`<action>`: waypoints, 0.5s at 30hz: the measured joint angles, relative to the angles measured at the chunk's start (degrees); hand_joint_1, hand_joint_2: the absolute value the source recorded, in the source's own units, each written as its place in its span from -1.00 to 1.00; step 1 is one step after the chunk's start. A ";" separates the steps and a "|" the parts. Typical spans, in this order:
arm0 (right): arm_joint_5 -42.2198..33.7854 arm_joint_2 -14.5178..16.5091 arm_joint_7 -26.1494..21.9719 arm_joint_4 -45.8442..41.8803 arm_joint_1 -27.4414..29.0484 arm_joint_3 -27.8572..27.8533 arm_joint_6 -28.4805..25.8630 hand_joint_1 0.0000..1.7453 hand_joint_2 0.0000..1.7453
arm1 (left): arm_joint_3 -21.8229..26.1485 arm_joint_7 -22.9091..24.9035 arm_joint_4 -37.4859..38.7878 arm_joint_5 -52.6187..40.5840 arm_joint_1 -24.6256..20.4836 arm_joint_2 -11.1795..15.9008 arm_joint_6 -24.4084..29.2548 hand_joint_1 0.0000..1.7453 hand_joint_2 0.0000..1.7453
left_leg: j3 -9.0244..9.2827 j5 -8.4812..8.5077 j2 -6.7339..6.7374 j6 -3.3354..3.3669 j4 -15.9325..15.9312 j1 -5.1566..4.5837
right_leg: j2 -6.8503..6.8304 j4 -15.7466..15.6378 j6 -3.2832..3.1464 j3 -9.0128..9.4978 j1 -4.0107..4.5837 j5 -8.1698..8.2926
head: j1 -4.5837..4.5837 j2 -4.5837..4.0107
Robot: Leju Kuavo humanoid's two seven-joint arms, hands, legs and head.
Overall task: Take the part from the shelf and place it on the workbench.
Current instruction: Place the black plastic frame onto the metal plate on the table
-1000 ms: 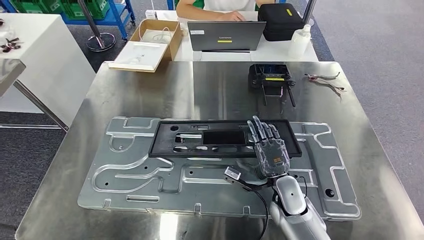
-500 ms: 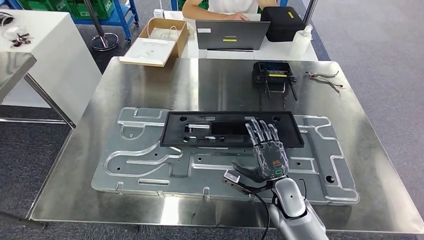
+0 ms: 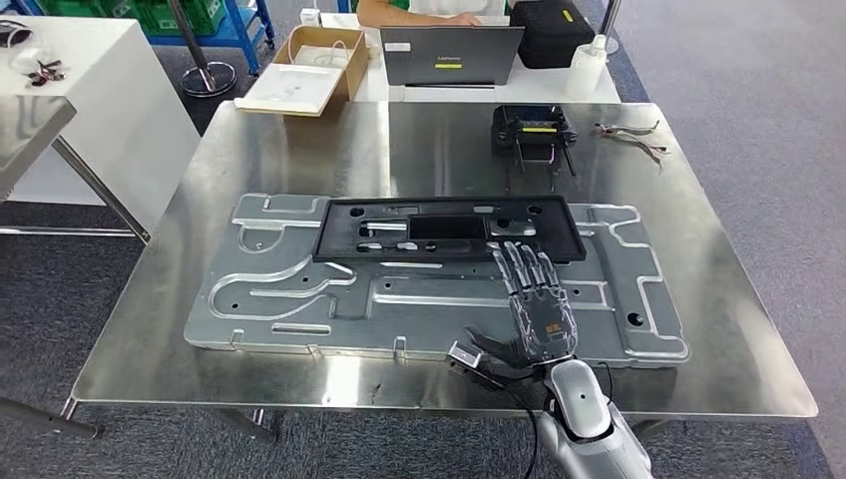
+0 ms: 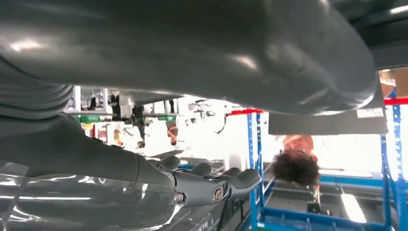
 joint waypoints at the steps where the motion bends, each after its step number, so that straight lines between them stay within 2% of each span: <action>1: 0.01 0.07 -0.04 0.01 0.05 0.00 0.00 -1.00 -1.00 | 0.01 0.01 0.00 0.01 0.03 -0.04 -0.01 -1.00 -1.00 | -0.83 -2.45 -0.07 -0.25 2.42 0.10 | -0.09 -0.20 -0.33 -0.60 -0.16 0.66 | 0.00 0.00; 3: 0.01 0.15 -0.10 0.05 0.19 0.00 -0.03 -1.00 -1.00 | 0.02 0.03 0.00 0.02 0.06 -0.09 -0.01 -1.00 -1.00 | -2.64 -7.69 -0.10 -0.73 9.17 0.31 | -0.16 -0.18 -0.61 -2.10 -0.11 1.82 | 0.00 0.00; 4: 0.01 0.18 -0.11 0.10 0.34 0.00 -0.07 -1.00 -1.00 | 0.02 0.04 0.00 0.02 0.06 -0.09 0.01 -1.00 -1.00 | -3.05 -8.97 -0.09 -0.95 12.20 0.41 | -0.19 -0.12 -0.54 -2.95 -0.09 2.44 | -0.01 0.00; 5: 0.00 0.18 -0.11 0.15 0.50 0.00 -0.12 -1.00 -1.00 | 0.03 0.06 0.00 0.02 0.07 -0.09 0.03 -1.00 -1.00 | -2.77 -8.96 -0.09 -1.10 13.79 0.49 | -0.22 -0.04 -0.45 -3.81 -0.08 3.04 | -0.01 0.00; 6: 0.00 0.19 -0.11 0.19 0.68 0.00 -0.19 -1.00 -1.00 | 0.03 0.08 0.00 0.02 0.07 -0.10 0.07 -1.00 -1.00 | -1.57 -7.85 -0.08 -1.20 13.68 0.56 | -0.23 0.09 -0.31 -4.75 -0.10 3.68 | -0.01 0.00; 7: 0.00 0.19 -0.11 0.21 0.84 0.00 -0.26 -1.00 -1.00 | 0.03 0.09 0.00 0.02 0.06 -0.10 0.10 -1.00 -1.00 | 0.70 -6.14 -0.08 -1.20 11.31 0.62 | -0.23 0.26 -0.14 -5.61 -0.12 4.27 | -0.02 0.00; 8: -0.01 0.19 -0.11 0.20 0.93 0.00 -0.33 -1.00 -1.00 | 0.03 0.09 0.00 0.03 0.00 -0.10 0.12 -1.00 -1.00 | 3.71 -5.13 -0.10 -1.13 7.38 0.66 | -0.22 0.51 0.10 -6.35 -0.14 4.79 | -0.02 0.00; 9: -0.02 0.20 -0.11 0.18 1.01 0.00 -0.42 -1.00 -1.00 | 0.03 0.08 0.00 0.04 -0.08 -0.10 0.14 -1.00 -1.00 | 6.84 -4.94 -0.14 -0.96 2.86 0.57 | -0.20 0.79 0.39 -6.98 -0.10 5.27 | -0.02 0.00; 10: -0.05 0.20 -0.10 0.16 1.09 0.00 -0.51 -1.00 -1.00 | 0.05 0.06 0.00 0.04 -0.15 -0.10 0.15 -1.00 -1.00 | 9.00 -5.31 -0.21 -0.68 -0.57 0.45 | -0.20 0.94 0.74 -7.32 -0.04 5.76 | -0.02 0.00; 11: -0.11 0.21 -0.10 0.14 1.20 0.00 -0.66 -1.00 -1.00 | 0.08 0.03 0.00 0.05 -0.20 -0.12 0.15 -1.00 -1.00 | 10.23 -5.91 -0.27 -0.36 -2.71 0.28 | -0.20 0.96 1.10 -7.46 0.00 6.23 | -0.01 0.00; 13: -0.33 0.28 -0.10 0.13 1.68 -0.06 -1.08 -1.00 -1.00 | 0.21 0.01 0.00 0.07 -0.11 -0.15 0.17 -1.00 -1.00 | 10.04 -5.51 -0.27 0.51 -3.41 0.14 | -0.18 0.66 1.86 -7.47 0.01 7.18 | -0.01 0.00; 14: -0.50 0.32 -0.08 0.12 2.05 -0.20 -1.32 -1.00 -1.00 | 0.29 0.01 0.00 0.07 -0.09 -0.20 0.18 -1.00 -1.00 | 9.67 -4.94 -0.12 1.00 -3.49 0.20 | -0.11 0.84 2.18 -7.71 -0.08 6.86 | 0.00 0.00; 15: -0.71 0.35 -0.04 0.08 2.49 -0.43 -1.54 -1.00 -1.00 | 0.36 0.02 0.00 0.09 -0.07 -0.24 0.20 -1.00 -1.00 | 9.09 -4.23 0.03 1.59 -3.58 0.28 | -0.04 1.78 2.45 -8.21 -0.17 5.42 | 0.00 0.00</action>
